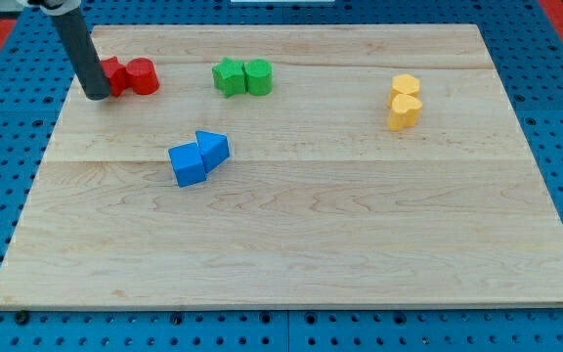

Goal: Slide green star towards center left

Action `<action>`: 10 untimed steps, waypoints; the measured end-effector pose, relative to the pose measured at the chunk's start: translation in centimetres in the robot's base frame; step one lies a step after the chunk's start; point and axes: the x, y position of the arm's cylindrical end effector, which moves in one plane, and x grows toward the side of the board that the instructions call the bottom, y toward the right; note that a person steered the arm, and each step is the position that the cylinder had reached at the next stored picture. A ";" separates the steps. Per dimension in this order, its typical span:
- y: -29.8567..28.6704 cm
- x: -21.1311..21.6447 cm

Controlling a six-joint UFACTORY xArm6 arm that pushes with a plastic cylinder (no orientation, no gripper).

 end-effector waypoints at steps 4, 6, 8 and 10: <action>8.9 2.8; 12.9 2.2; 26.3 -2.5; 20.5 -5.2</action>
